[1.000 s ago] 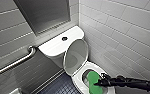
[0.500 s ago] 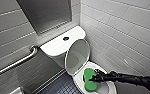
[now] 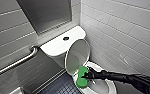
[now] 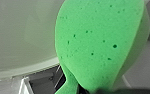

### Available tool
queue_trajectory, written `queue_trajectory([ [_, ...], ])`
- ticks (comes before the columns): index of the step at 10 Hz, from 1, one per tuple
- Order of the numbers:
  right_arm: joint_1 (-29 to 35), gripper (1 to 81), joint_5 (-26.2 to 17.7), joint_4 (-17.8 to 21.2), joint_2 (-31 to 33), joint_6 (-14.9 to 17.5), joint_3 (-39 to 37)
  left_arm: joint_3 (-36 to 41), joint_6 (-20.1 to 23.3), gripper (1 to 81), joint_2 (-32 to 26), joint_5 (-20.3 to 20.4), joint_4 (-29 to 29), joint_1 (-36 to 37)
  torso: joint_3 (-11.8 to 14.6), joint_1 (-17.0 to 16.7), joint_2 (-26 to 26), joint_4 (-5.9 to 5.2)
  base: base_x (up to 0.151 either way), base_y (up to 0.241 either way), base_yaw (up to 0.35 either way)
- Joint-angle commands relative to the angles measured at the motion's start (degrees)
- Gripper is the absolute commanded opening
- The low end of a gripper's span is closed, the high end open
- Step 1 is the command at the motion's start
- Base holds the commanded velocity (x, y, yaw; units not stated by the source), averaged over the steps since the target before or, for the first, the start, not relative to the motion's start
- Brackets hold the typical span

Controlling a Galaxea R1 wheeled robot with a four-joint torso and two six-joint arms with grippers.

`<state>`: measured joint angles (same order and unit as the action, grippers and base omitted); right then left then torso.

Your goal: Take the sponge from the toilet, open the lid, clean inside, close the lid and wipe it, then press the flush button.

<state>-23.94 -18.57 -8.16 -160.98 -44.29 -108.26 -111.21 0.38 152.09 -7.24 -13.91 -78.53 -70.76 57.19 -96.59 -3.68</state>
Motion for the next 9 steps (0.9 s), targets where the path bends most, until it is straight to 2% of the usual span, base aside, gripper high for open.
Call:
queue_trajectory([
  [1, 6.3, 1.0, 3.8, 0.7, -2.7, -6.7, 1.2, 1.2, 0.4, 81.1, -0.6, -4.5, 0.2, -0.4, 0.0, 0.0, 0.0, 0.0, 0.0, 0.0, 0.0],
  [3, 4.6, 1.0, 3.6, 0.3, -3.7, -6.6, 0.1, 1.3, 0.4, 81.1, -0.7, -4.4, 0.2, -0.4, 0.0, 0.0, 0.0, 0.0, 0.0, 0.0, 0.0],
  [5, 0.4, 1.0, 3.5, -2.5, -3.2, -6.6, -0.9, 1.3, 0.5, 81.1, -0.8, -4.4, 0.2, -0.4, 0.0, 0.0, 0.0, 0.0, 0.0, 0.0, 0.0],
  [6, -2.0, 1.0, 3.6, -4.2, -2.0, -6.7, -0.4, 1.4, 0.5, 81.1, -0.9, -4.5, 0.2, -0.4, 0.0, 0.0, 0.0, 0.0, 0.0, 0.0, 0.0],
  [9, -7.3, 1.0, 4.2, -6.2, 4.8, -6.7, 5.1, 1.5, 0.5, 81.1, -1.1, -4.4, 0.1, -0.4, 0.0, 0.0, 0.0, 0.0, 0.0, 0.0, 0.0],
])
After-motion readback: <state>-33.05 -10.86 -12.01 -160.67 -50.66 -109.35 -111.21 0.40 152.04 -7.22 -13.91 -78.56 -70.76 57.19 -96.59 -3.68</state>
